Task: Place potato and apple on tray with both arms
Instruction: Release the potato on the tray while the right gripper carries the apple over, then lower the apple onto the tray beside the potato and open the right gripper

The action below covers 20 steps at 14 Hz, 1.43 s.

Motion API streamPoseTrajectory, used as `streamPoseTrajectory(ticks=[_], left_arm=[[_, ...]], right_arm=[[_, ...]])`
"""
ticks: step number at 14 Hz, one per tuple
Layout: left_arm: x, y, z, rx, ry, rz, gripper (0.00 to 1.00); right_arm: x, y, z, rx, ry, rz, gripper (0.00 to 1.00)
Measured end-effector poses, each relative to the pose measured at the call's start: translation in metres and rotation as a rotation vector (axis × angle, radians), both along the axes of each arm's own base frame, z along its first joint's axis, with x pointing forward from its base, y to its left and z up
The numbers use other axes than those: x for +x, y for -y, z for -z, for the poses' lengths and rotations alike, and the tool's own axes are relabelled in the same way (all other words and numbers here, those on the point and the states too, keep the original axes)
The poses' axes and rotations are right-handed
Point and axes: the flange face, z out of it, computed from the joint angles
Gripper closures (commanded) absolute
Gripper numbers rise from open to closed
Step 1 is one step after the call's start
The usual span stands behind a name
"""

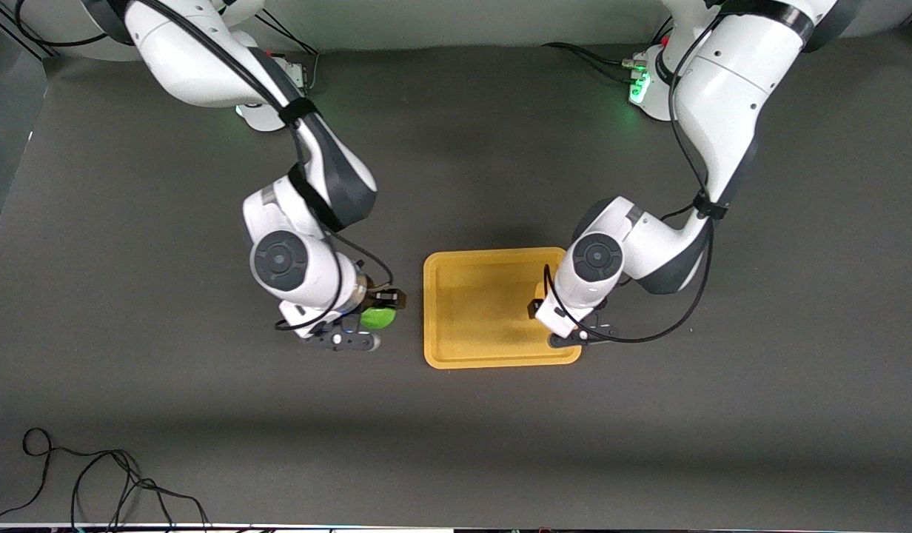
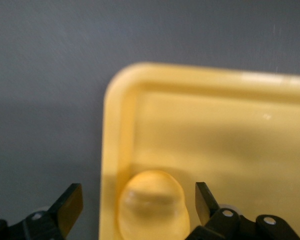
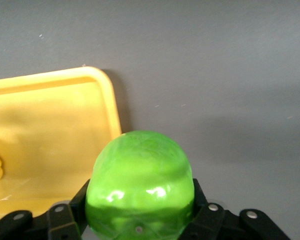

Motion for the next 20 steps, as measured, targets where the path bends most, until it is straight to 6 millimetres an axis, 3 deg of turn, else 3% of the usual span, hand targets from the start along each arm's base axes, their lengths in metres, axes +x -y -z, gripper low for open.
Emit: streamPoseTrajectory(ticks=[5,8,10,12,14,18,20], left_arm=[[0.047,-0.065,-0.077,0.047,0.019,0.047,0.0],[0.06,-0.1,-0.138,0.09,0.006,0.059,0.0],[0.067,-0.144,-0.181,0.083,-0.012,0.097,0.0],[0.071,-0.207,-0.218,0.042,-0.039,0.094,0.0],[0.065,-0.251,-0.244,0.029,-0.054,0.081,0.0],[0.039,-0.273,-0.297,0.056,-0.074,0.109,0.0],[0.028,-0.295,-0.321,0.04,-0.06,0.132,0.0]], right_arm=[[0.001,-0.059,0.031,0.055,0.089,0.029,0.5],[-0.015,-0.109,0.053,0.081,0.117,0.048,0.5],[-0.03,-0.144,0.066,0.089,0.116,0.038,0.5],[-0.048,-0.17,0.088,0.083,0.106,0.01,0.5],[-0.052,-0.178,0.105,0.083,0.107,0.003,0.5],[-0.05,-0.173,0.126,0.065,0.104,0.008,0.5],[-0.051,-0.172,0.136,0.056,0.095,0.006,0.5]])
